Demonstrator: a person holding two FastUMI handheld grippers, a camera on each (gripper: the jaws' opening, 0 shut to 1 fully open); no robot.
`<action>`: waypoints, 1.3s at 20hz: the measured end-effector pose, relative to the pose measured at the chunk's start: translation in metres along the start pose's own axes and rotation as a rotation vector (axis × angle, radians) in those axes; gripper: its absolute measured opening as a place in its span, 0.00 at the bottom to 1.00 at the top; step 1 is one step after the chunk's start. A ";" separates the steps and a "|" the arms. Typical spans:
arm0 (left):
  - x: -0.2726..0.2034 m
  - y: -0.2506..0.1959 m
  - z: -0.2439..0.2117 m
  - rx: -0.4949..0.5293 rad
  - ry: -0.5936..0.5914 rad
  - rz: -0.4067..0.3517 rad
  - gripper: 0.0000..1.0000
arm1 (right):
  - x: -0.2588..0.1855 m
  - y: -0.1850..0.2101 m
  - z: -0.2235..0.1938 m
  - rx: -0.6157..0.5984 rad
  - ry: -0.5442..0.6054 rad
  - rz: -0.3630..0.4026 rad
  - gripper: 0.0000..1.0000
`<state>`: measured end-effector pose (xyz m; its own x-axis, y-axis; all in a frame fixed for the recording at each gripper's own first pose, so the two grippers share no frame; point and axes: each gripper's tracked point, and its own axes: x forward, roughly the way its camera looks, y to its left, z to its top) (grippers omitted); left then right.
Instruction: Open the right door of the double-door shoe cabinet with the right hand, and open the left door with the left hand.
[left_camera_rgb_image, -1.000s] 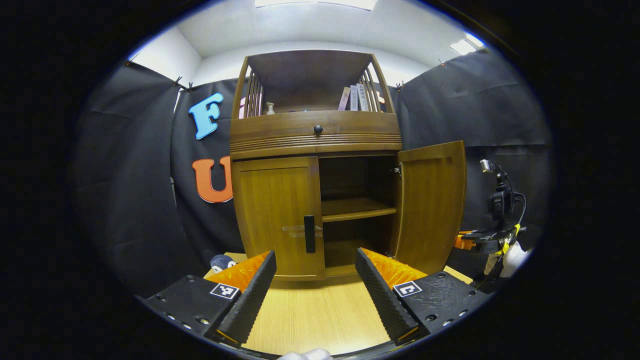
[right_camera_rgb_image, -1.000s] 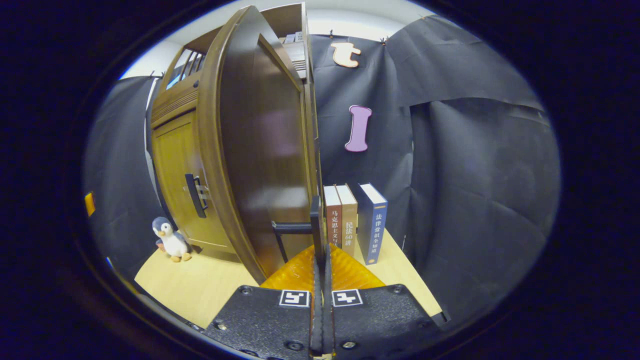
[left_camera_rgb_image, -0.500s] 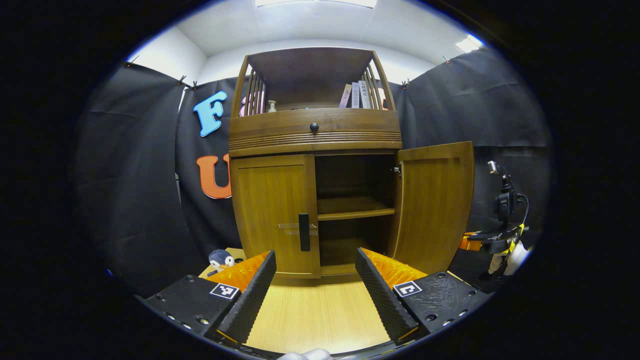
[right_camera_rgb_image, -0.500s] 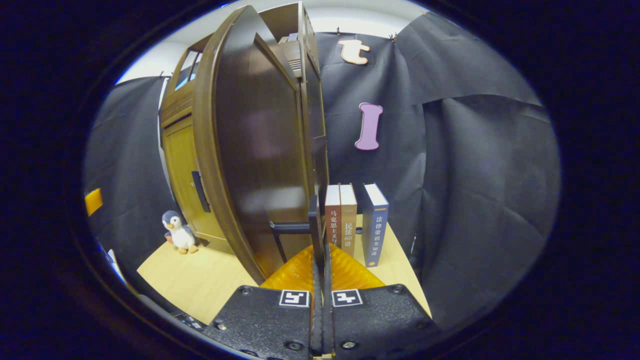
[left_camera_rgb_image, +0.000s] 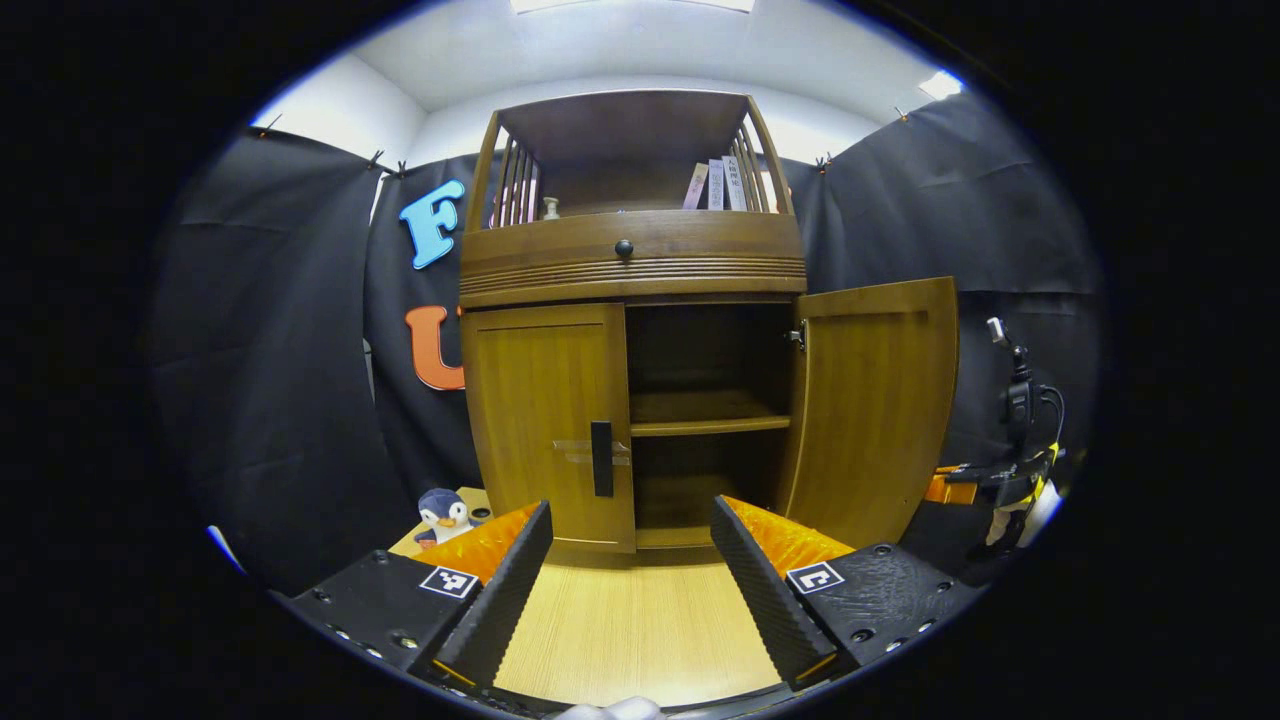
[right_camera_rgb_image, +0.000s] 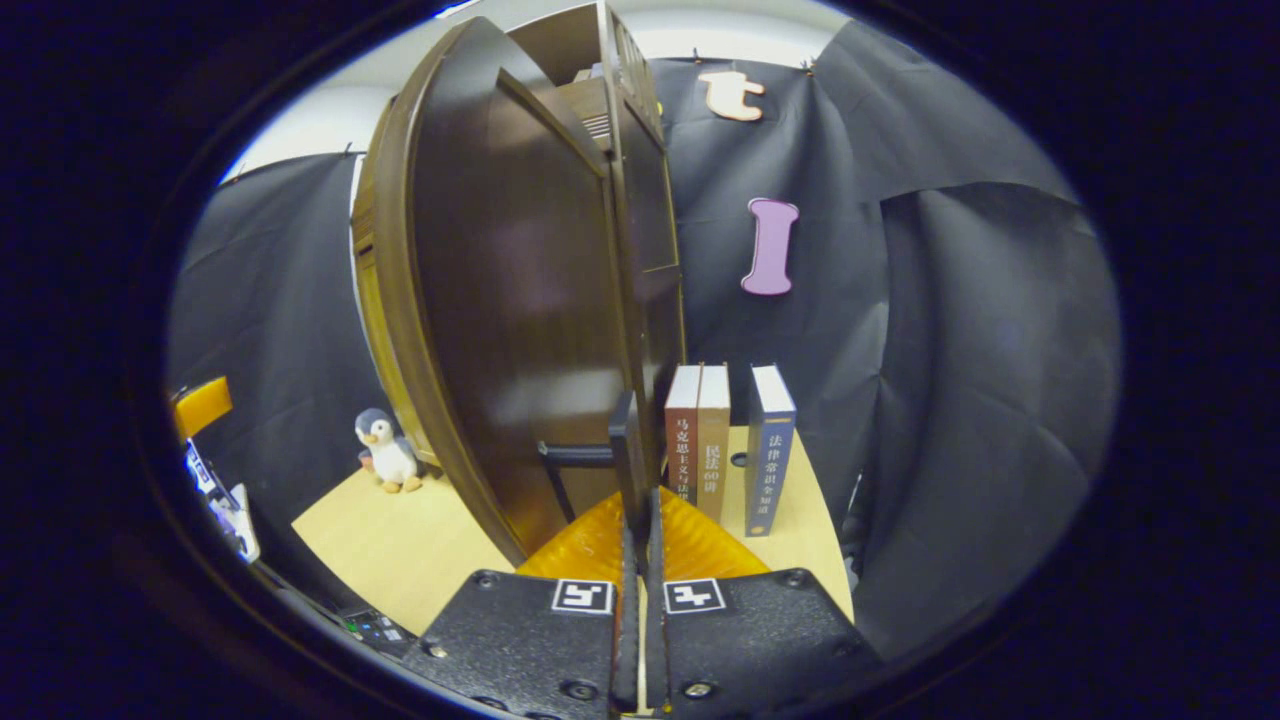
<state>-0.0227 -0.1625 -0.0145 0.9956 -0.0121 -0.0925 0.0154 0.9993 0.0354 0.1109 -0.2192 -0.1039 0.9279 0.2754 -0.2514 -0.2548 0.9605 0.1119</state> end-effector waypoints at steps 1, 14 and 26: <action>0.001 0.000 0.000 0.000 0.001 0.000 0.96 | -0.004 -0.003 -0.001 0.006 0.002 -0.007 0.04; 0.039 0.038 0.006 0.016 -0.029 -0.106 0.96 | -0.091 -0.005 0.048 0.103 -0.164 -0.319 0.89; 0.045 0.109 0.002 0.043 -0.037 -0.112 0.96 | -0.078 0.138 0.066 0.088 -0.283 -0.332 0.99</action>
<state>0.0238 -0.0539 -0.0124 0.9902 -0.1254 -0.0615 0.1296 0.9891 0.0697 0.0214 -0.1113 -0.0052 0.9966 -0.0806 -0.0152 0.0820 0.9847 0.1537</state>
